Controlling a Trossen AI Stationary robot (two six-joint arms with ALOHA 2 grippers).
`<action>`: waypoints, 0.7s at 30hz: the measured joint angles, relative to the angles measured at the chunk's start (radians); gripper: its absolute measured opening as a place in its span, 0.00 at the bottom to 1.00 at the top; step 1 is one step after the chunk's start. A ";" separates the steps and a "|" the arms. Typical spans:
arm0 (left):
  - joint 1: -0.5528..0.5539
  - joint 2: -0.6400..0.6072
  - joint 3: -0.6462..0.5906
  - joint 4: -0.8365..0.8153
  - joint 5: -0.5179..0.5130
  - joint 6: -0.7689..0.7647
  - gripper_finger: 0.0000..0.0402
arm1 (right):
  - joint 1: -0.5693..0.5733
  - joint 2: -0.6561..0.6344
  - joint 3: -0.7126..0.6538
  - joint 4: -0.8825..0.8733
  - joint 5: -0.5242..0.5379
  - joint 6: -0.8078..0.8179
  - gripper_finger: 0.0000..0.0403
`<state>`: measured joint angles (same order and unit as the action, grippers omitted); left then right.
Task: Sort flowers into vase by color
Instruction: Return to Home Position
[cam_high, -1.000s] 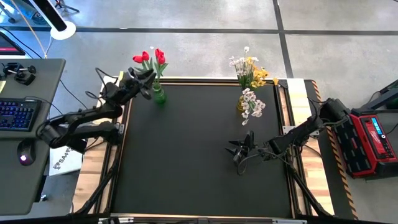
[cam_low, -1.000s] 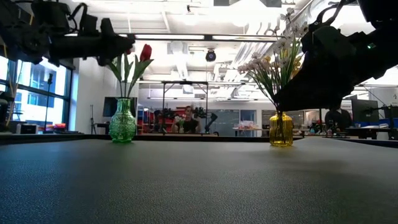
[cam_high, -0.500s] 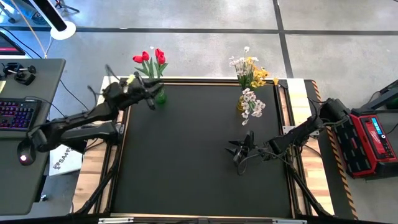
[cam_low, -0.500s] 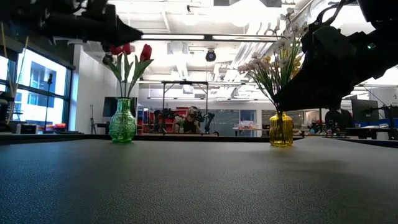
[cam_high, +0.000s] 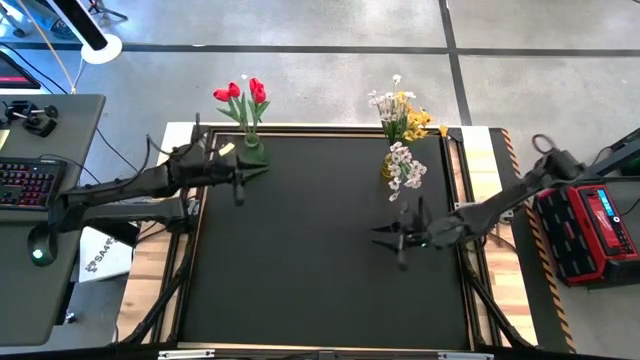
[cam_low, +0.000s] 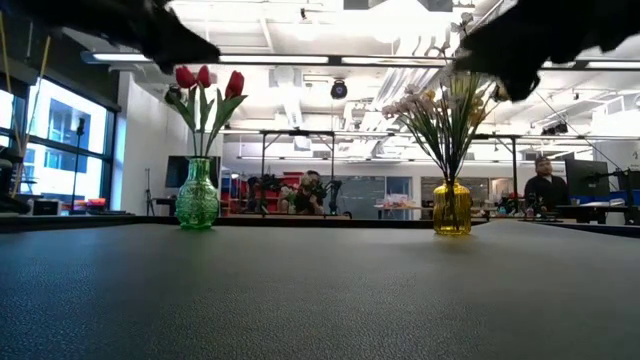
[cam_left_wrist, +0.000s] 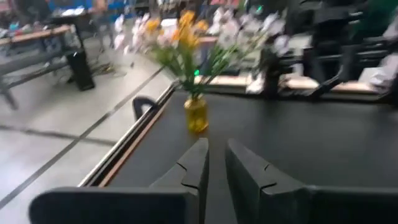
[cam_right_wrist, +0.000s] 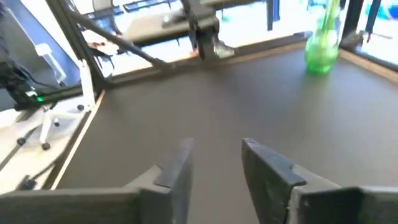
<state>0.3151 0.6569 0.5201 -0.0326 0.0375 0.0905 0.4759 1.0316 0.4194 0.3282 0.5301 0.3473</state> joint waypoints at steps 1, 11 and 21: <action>-0.014 -0.029 -0.009 -0.001 0.000 -0.005 0.09 | 0.000 -0.048 0.000 -0.030 0.000 -0.021 0.29; -0.062 -0.390 -0.123 -0.076 0.001 -0.044 0.01 | 0.000 -0.487 -0.105 -0.138 0.001 -0.139 0.08; -0.061 -0.589 -0.163 -0.118 0.062 -0.079 0.00 | -0.108 -0.769 -0.365 0.009 -0.086 -0.120 0.00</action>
<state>0.2541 0.0682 0.3569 -0.1505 0.0992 0.0117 0.3681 0.2624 0.0542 0.3370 0.4441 0.2272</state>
